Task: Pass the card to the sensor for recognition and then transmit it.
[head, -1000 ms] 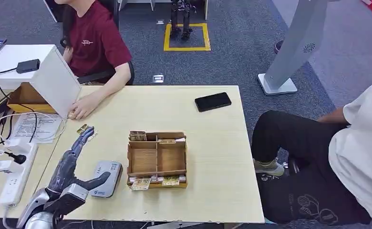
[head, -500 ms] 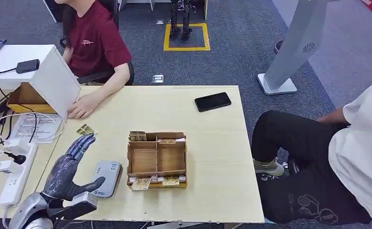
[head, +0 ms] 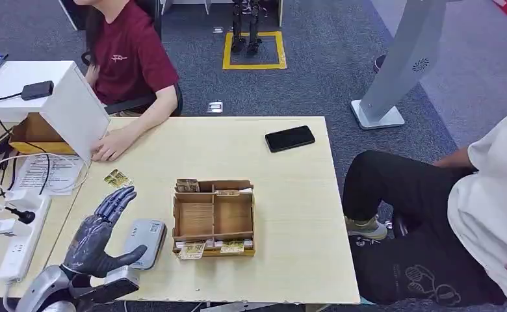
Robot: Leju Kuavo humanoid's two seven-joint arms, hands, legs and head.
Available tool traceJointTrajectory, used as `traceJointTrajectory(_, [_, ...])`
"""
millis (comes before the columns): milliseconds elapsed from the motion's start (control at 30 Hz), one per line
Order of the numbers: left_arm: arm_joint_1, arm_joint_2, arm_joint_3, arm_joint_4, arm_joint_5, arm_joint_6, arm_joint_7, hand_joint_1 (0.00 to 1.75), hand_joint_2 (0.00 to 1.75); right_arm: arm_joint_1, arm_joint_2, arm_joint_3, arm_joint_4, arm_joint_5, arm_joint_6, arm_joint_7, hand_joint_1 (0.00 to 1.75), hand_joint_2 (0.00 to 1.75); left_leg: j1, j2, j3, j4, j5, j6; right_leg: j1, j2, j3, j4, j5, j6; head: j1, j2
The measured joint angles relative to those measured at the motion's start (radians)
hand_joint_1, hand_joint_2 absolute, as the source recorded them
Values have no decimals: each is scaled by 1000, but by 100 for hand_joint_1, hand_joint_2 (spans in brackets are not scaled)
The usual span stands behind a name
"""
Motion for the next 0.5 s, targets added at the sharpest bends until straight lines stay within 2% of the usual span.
traceJointTrajectory(300, [11,19,-32,0,1,10,19,0,175,1,15,-29,-13,49,17,-3,0,175,0,0,0,0,0,0,0,0,0,0,0,0,0,0])
traceJointTrajectory(500, [31,46,-47,1,11,8,41,0,175,13,43,-68,-70,118,67,9,0,175,0,0,0,0,0,0,0,0,0,0,0,0,0,0])
